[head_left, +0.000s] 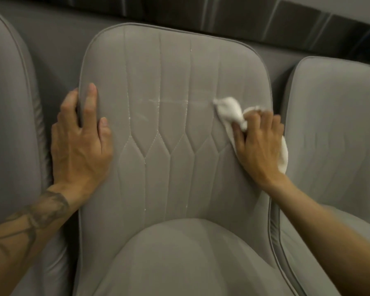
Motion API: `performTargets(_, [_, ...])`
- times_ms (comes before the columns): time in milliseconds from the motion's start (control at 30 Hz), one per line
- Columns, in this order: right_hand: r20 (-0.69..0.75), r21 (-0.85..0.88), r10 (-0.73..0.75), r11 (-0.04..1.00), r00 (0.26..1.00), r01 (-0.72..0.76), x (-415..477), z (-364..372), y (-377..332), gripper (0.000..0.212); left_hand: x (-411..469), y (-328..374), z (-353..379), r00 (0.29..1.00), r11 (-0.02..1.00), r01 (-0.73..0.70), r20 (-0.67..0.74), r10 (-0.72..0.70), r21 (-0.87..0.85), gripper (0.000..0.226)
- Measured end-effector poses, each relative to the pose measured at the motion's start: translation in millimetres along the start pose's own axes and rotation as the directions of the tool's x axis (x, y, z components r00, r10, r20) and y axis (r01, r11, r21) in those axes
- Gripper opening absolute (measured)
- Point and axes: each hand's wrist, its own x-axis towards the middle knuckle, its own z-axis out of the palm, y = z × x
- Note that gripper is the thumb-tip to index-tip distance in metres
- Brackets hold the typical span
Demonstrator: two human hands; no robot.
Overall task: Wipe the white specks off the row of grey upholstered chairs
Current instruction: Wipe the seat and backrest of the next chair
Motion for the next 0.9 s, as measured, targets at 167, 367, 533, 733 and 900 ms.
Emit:
performTargets(167, [0.082, 0.002, -0.134, 0.991, 0.988, 0.134, -15, -6, 6, 0.027, 0, 3, -3, 1.000, 1.000, 0.003, 0.004, -0.003, -0.008, 0.058])
performTargets(367, [-0.059, -0.043, 0.004, 0.999, 0.998, -0.007, 19, 5, -3, 0.027, -1, 0, 1, 1.000, 1.000, 0.010, -0.007, -0.010, -0.008, 0.059])
performTargets(533, [0.269, 0.005, -0.297, 0.952, 0.916, 0.307, -101, -2, 6, 0.023, -1, -1, 2, 1.000, 1.000, 0.010, -0.007, -0.011, -0.006, 0.059])
performTargets(733, [0.226, -0.005, -0.351, 0.932, 0.909, 0.361, -56, 4, 11, 0.027, -2, 2, 0, 1.000, 1.000, 0.011, 0.000, -0.011, 0.002, 0.059])
performTargets(900, [0.150, -0.012, -0.221, 0.974, 0.964, 0.225, -80, 6, -2, 0.018, -2, 2, 0, 1.000, 1.000, 0.021, -0.009, -0.021, 0.013, 0.059])
